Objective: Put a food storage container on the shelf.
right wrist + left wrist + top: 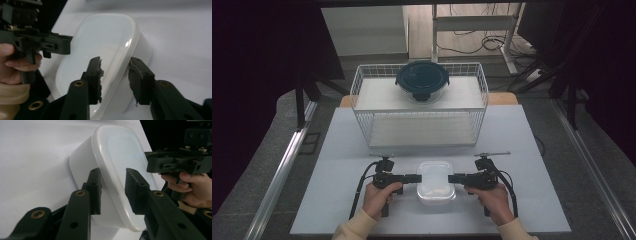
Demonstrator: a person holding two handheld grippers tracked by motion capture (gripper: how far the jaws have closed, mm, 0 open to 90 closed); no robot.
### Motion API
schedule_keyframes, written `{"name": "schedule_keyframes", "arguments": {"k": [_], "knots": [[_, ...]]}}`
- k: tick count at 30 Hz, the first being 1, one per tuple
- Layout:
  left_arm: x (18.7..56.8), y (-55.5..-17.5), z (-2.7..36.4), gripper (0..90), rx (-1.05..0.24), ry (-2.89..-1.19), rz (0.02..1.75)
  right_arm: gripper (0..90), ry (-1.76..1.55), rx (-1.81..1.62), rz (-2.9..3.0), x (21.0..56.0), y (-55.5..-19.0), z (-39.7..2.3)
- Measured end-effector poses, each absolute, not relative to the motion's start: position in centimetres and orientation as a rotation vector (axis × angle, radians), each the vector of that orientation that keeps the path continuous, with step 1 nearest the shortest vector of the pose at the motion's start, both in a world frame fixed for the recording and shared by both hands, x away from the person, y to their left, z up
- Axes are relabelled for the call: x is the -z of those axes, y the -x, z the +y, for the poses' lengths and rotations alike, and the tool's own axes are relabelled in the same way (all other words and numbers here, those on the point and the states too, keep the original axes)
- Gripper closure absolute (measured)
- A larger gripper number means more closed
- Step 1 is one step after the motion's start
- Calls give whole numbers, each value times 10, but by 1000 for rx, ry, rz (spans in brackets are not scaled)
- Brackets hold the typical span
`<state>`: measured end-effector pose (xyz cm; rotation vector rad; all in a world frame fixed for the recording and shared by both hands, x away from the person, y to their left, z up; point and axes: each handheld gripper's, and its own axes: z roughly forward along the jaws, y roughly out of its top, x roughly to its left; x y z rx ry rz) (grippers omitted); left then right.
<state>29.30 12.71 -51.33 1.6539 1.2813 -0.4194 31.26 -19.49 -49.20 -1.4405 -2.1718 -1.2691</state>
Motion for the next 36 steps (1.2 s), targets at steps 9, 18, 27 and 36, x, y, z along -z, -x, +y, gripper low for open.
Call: {"name": "schedule_keyframes", "arguments": {"k": [9,18,27,36], "knots": [[504,-287,132,750,382,-1641,1254,737,1423,1347,-2143,484,-304,-200],[497,-282,134,790,321,-1636,1226,806,1369,1399,-2138,477,-301,-202],[482,-275,136,792,255,-1650,1175,806,1318,1464,-2185,465,-296,-200],[455,-263,138,789,144,-1663,1101,804,1230,1576,-2317,434,-283,-195]]}}
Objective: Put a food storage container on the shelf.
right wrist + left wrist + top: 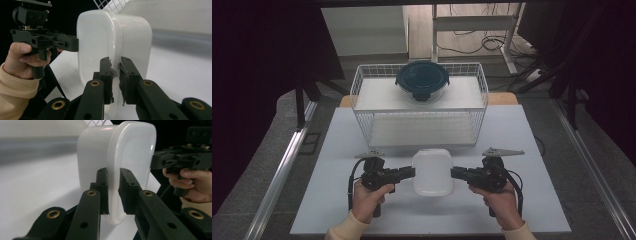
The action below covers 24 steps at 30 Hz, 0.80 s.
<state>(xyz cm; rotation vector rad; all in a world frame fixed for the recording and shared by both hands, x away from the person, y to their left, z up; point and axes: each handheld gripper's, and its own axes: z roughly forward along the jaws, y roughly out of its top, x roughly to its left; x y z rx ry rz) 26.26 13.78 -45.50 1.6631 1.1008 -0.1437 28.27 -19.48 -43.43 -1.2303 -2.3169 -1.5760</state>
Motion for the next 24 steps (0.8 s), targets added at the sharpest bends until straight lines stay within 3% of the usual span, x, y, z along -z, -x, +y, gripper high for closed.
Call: {"name": "schedule_keyframes", "arguments": {"k": [24], "knots": [[405,-279,152,782,43,-1641,1053,804,1123,1696,-2396,385,-300,-179]]}}
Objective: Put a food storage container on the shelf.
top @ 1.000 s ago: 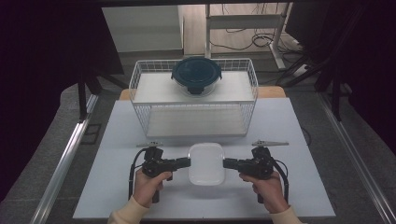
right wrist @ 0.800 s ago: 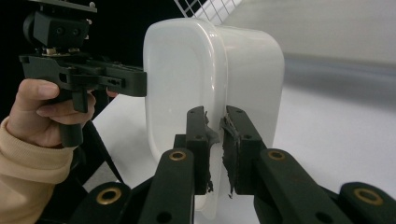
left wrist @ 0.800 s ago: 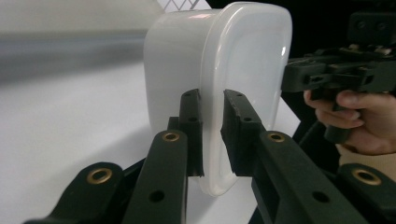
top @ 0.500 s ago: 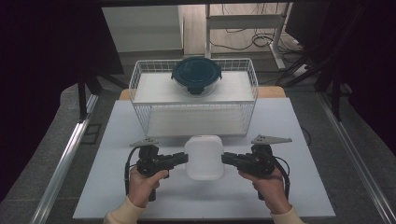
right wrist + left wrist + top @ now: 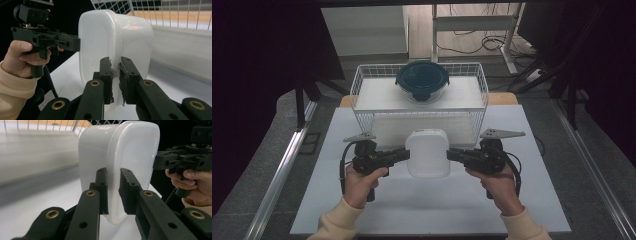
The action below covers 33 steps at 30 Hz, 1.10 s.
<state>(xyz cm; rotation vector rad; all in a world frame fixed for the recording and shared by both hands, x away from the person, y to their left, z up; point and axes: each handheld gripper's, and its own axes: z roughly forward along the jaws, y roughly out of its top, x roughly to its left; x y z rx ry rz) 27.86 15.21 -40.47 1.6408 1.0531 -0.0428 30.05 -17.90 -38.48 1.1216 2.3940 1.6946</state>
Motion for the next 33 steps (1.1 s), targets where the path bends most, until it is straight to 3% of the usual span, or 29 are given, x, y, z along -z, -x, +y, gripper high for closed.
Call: {"name": "schedule_keyframes", "arguments": {"k": [33], "knots": [[292,-316,177,777,-72,-1605,983,804,-967,-1687,2338,267,-339,-151]]}}
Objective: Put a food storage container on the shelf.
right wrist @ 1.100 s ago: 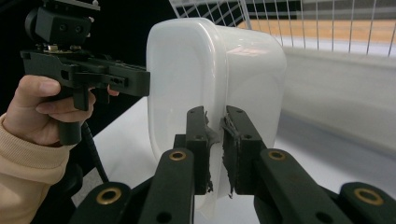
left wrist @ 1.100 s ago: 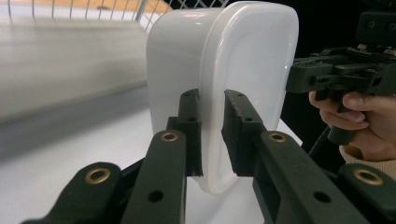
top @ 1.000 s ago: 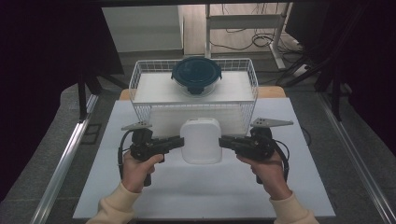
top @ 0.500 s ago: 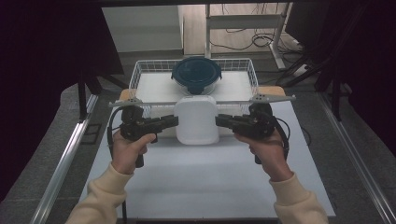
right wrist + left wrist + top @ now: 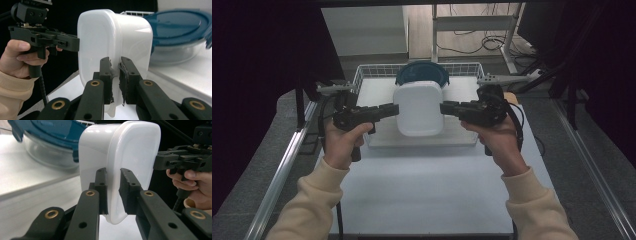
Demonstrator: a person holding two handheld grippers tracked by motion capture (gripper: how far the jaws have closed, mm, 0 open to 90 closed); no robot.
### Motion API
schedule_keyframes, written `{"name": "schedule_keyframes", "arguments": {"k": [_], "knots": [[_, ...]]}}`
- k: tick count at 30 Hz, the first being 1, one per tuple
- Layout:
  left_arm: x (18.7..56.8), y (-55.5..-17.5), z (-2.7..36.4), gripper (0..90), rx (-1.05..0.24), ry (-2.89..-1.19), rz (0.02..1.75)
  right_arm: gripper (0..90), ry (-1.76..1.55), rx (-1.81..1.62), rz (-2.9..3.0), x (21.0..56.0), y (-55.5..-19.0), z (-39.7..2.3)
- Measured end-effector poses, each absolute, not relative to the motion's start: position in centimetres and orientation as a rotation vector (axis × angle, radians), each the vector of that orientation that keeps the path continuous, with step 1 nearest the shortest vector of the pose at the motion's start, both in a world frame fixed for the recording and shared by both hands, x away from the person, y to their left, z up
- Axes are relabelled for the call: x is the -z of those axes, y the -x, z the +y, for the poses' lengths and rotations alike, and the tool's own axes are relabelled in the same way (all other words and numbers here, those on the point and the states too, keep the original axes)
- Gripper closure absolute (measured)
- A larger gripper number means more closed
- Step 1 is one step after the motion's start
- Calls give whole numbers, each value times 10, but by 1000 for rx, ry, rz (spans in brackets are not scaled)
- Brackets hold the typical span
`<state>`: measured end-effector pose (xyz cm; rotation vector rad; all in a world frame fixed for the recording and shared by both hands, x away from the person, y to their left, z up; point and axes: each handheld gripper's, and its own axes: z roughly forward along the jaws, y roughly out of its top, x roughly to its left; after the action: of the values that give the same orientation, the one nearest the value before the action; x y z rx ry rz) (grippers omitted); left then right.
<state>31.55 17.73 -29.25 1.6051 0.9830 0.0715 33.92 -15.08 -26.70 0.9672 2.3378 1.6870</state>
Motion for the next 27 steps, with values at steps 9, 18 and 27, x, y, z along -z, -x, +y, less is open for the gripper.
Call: {"name": "schedule_keyframes", "arguments": {"k": [9,18,27], "knots": [[259,-330,178,776,-105,-1621,976,803,-960,-1692,2319,240,-353,-148],[238,-348,181,777,-100,-1603,978,803,-967,-1700,2300,216,-371,-145],[222,-370,186,777,-65,-1617,993,800,-1008,-1687,2307,200,-391,-140]]}}
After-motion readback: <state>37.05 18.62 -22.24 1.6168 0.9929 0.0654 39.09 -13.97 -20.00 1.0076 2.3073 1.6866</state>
